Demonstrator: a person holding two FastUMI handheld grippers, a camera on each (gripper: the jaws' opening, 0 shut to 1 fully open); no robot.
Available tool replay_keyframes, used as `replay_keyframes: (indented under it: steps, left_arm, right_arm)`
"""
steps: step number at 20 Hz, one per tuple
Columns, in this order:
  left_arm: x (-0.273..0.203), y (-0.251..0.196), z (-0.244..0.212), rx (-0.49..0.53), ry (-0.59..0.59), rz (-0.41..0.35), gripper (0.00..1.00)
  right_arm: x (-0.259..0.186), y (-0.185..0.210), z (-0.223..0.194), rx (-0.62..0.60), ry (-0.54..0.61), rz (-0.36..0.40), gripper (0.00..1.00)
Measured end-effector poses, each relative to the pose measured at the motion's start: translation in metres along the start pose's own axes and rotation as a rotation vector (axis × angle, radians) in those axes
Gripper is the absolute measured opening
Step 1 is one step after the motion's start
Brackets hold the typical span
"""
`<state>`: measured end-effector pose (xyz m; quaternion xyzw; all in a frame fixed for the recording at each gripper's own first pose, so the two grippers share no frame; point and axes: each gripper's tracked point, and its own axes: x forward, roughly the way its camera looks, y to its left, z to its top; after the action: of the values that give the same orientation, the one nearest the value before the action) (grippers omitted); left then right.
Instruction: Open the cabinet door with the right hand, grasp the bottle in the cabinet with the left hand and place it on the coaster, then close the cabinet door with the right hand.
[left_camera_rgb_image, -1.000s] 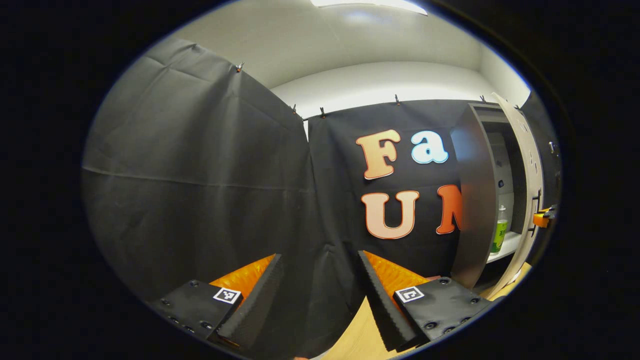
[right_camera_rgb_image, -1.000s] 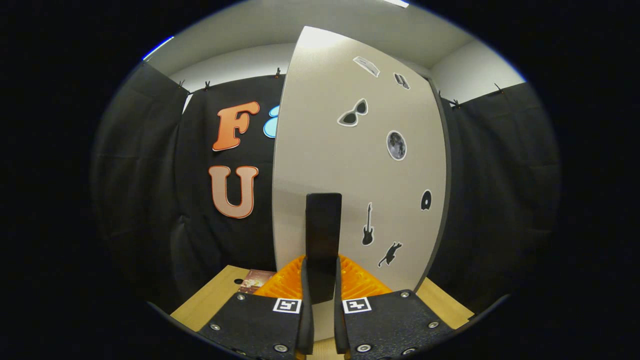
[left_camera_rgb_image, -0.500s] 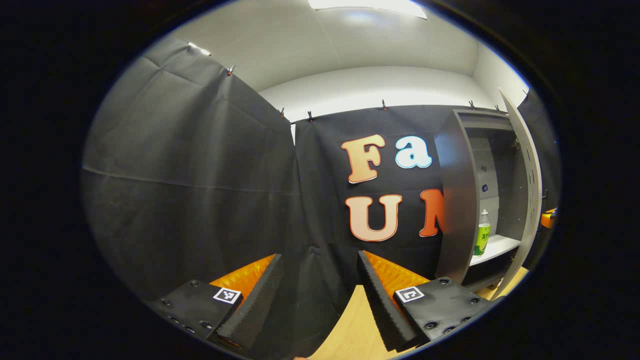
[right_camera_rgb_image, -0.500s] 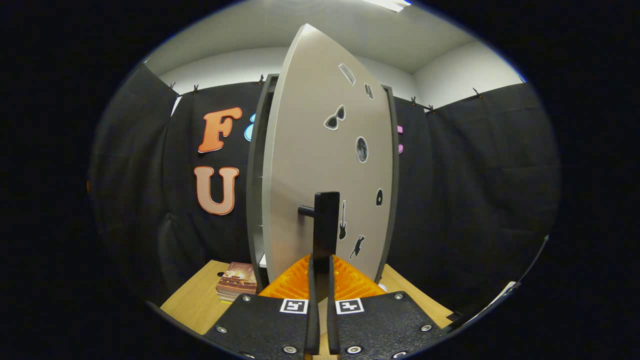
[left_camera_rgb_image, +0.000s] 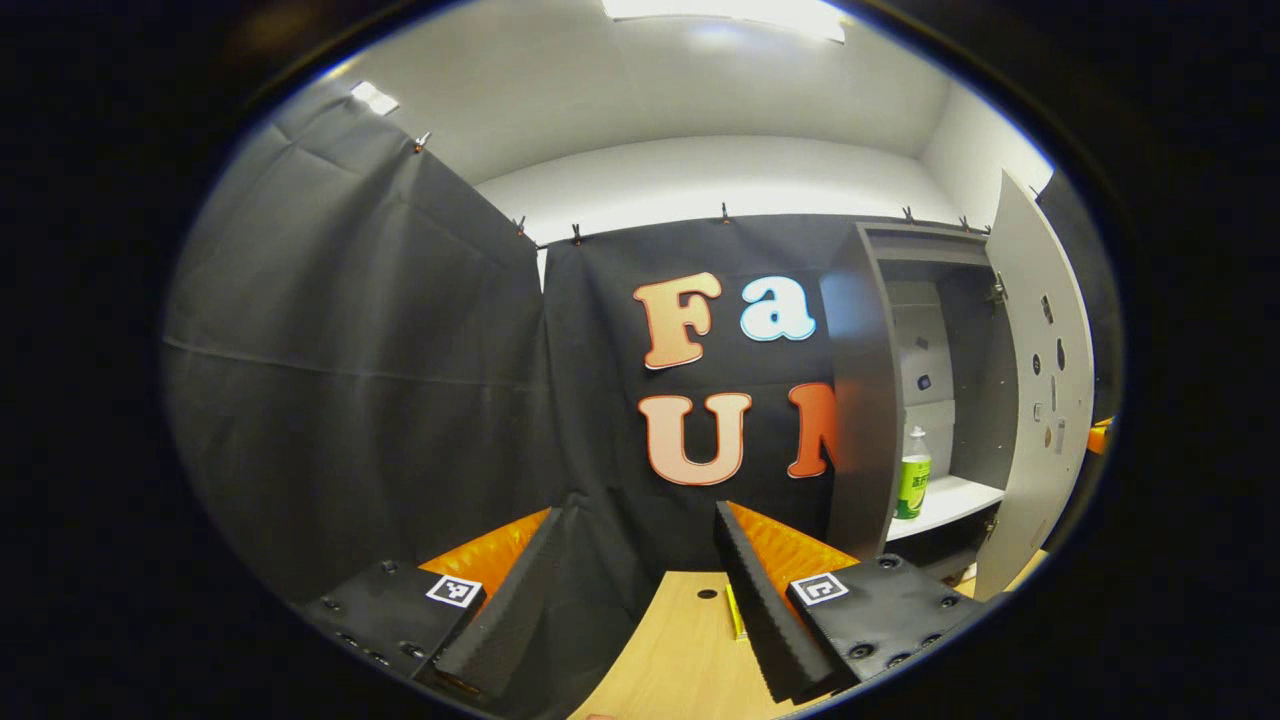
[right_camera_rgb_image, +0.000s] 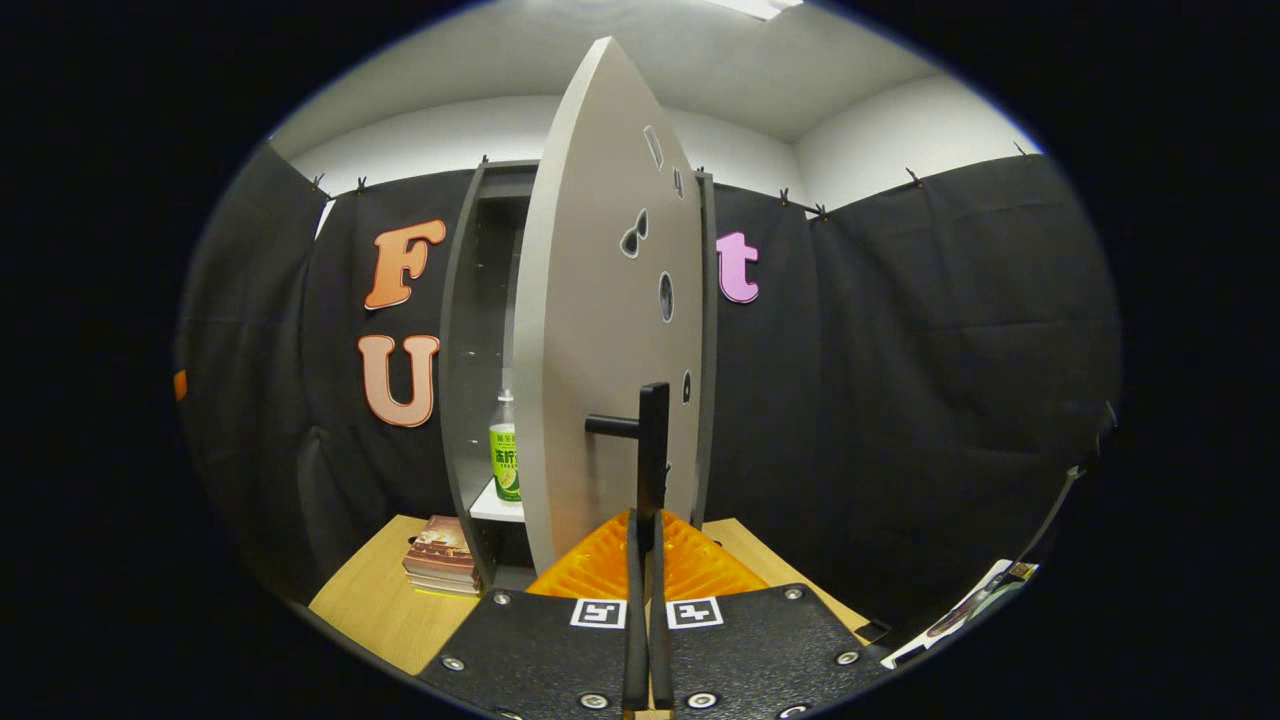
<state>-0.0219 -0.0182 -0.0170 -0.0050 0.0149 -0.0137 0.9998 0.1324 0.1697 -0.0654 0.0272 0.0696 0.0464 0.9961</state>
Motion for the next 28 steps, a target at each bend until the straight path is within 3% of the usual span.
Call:
replay_keyframes:
  steps: [4,13,18,28]
  left_arm:
    - [0.002,-0.029,-0.003,0.003,0.011,-0.022,0.93]
    - [0.02,-0.121,-0.013,-0.013,0.043,-0.113,0.96]
    - [0.028,-0.177,-0.021,-0.032,0.066,-0.169,0.94]
    - [0.051,-0.287,-0.024,-0.081,0.066,-0.283,0.94]
  right_arm:
    - [-0.001,-0.017,-0.002,0.01,0.005,-0.044,0.0]
    - [-0.002,-0.037,-0.004,0.026,0.015,-0.022,0.0]
    - [-0.005,-0.062,-0.006,0.036,0.017,-0.032,0.0]
    - [-0.003,-0.089,-0.009,0.086,0.018,0.071,0.01]
